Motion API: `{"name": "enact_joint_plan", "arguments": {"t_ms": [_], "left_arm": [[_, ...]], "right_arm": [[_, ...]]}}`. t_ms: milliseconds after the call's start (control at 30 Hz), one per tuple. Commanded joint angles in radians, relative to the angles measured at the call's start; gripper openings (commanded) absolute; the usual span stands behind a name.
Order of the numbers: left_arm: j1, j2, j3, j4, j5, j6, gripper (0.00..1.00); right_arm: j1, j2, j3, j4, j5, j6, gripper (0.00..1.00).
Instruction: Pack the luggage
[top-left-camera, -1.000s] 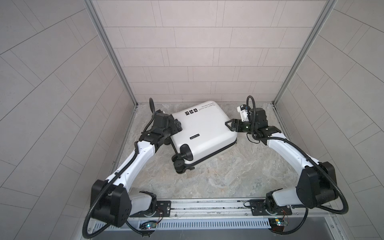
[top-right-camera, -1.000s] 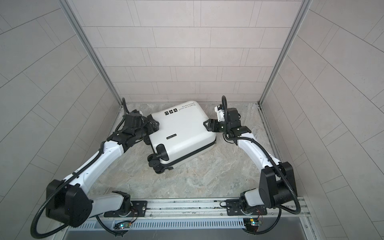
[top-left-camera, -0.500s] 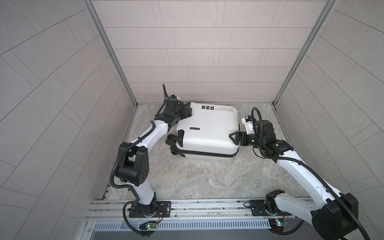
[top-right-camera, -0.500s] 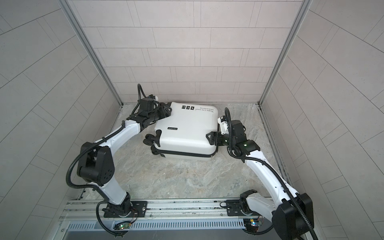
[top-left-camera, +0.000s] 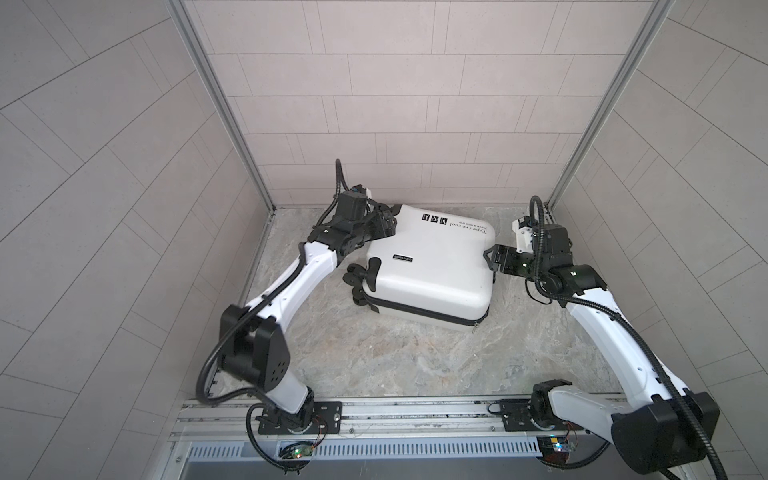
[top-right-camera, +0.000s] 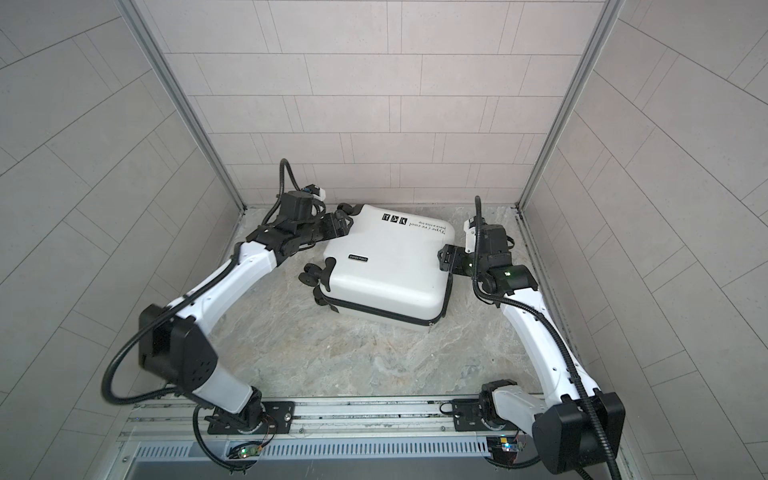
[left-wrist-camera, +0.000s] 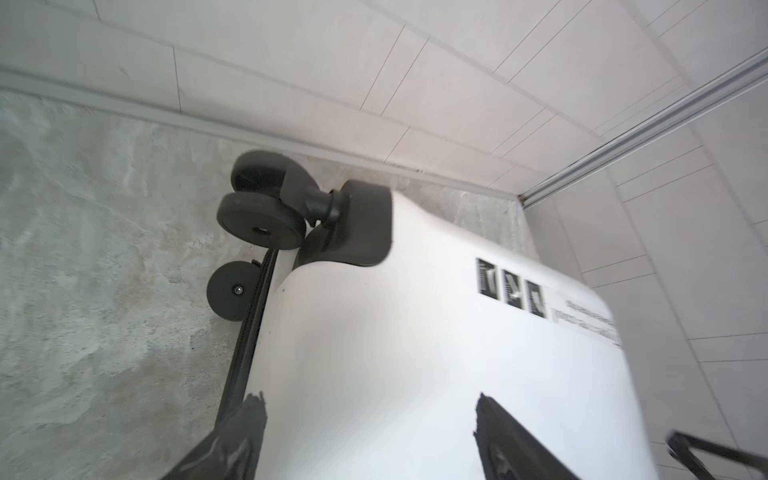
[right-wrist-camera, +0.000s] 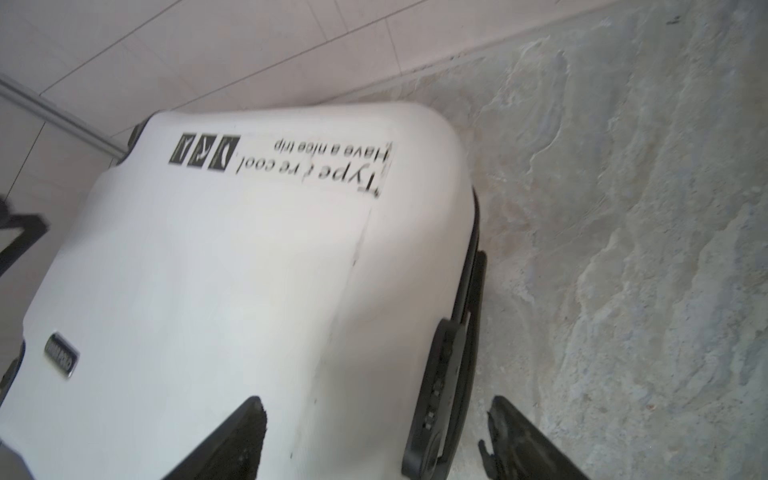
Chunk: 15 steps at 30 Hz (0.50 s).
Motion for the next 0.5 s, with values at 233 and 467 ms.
{"name": "enact_joint_plan", "arguments": {"t_ms": [233, 467], "left_arm": [[-0.093, -0.529, -0.406, -0.149, -0.161, -0.185, 0.77], [-0.276, -0.644, -0.631, -0.105, -0.197, -0.373, 0.77]], "right_arm": [[-0.053, 0.386, 0.322, 0.128, -0.026, 0.092, 0.85], [-0.055, 0.631, 0.539, 0.093, -0.118, 0.049, 0.81]]}}
